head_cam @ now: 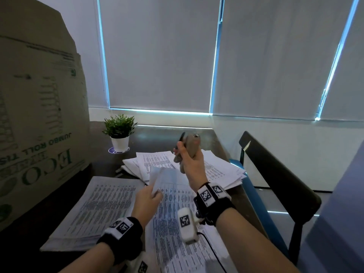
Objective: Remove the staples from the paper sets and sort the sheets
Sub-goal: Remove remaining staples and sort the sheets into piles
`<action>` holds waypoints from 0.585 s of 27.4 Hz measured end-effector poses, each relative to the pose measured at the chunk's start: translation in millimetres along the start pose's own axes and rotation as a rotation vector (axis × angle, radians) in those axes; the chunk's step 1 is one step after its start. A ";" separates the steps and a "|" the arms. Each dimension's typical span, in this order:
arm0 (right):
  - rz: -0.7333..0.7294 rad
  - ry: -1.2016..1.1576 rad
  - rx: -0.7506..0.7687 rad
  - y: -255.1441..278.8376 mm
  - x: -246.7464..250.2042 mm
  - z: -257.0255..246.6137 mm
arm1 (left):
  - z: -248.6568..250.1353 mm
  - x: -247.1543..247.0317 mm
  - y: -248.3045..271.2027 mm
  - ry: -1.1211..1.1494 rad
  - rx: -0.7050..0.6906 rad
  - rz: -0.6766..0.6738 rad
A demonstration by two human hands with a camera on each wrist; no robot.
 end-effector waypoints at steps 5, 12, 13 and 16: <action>-0.097 0.052 0.045 -6.6 -30.9 -15.6 | 28.2 13.5 -7.3 0.060 -0.023 0.001; -0.078 0.069 0.117 -27.9 -40.0 -50.0 | 59.2 19.5 -16.8 0.052 -0.097 -0.046; -0.099 0.096 0.120 -28.6 -41.4 -53.0 | 62.3 19.9 -17.9 0.065 -0.099 -0.052; -0.138 0.102 0.119 -26.5 -45.5 -63.8 | 74.7 20.8 -20.3 0.033 -0.118 -0.054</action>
Point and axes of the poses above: each hand's wrist, its own y-axis away from the middle knuckle, its own x-axis out of the back of the hand, z = x × y, the point moved 8 cm from there along -y, towards the middle knuckle, and after that the axes turned 5 degrees about x, right-handed, at the moved point
